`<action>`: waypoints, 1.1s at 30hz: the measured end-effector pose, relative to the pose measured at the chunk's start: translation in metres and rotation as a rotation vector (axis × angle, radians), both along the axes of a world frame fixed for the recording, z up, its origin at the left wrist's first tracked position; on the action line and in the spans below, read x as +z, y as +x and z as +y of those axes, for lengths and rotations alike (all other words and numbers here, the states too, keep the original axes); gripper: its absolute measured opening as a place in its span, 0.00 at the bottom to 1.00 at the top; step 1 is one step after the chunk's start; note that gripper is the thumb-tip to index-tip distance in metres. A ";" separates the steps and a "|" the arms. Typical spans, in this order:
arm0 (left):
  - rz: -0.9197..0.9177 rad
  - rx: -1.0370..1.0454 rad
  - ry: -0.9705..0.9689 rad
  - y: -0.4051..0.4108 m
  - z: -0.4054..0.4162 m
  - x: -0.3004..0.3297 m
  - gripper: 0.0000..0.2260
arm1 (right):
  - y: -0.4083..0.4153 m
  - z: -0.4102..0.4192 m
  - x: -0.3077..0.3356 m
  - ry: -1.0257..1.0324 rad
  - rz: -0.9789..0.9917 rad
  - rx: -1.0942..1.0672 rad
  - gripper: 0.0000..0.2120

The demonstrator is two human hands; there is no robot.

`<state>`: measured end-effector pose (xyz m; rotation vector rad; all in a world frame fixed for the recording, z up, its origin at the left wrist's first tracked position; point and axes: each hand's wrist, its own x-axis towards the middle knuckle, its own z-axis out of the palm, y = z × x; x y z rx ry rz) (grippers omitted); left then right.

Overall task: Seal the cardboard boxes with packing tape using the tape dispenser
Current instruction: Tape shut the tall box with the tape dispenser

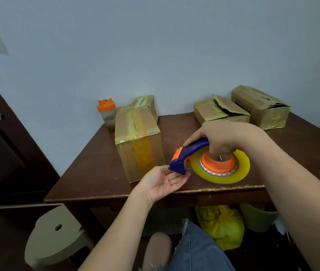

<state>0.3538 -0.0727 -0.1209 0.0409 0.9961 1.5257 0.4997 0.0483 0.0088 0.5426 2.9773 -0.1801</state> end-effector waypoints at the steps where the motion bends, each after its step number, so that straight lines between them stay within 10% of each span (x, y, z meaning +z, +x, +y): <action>1: -0.009 0.016 0.003 -0.002 -0.001 0.000 0.14 | 0.001 0.000 -0.001 -0.007 0.001 0.005 0.35; 18: 0.132 0.072 -0.105 -0.013 -0.005 0.008 0.08 | -0.004 0.014 -0.015 -0.152 0.021 0.024 0.37; 33: 0.813 0.239 -0.215 -0.070 -0.090 0.134 0.07 | -0.023 0.001 -0.012 -0.601 0.327 0.237 0.40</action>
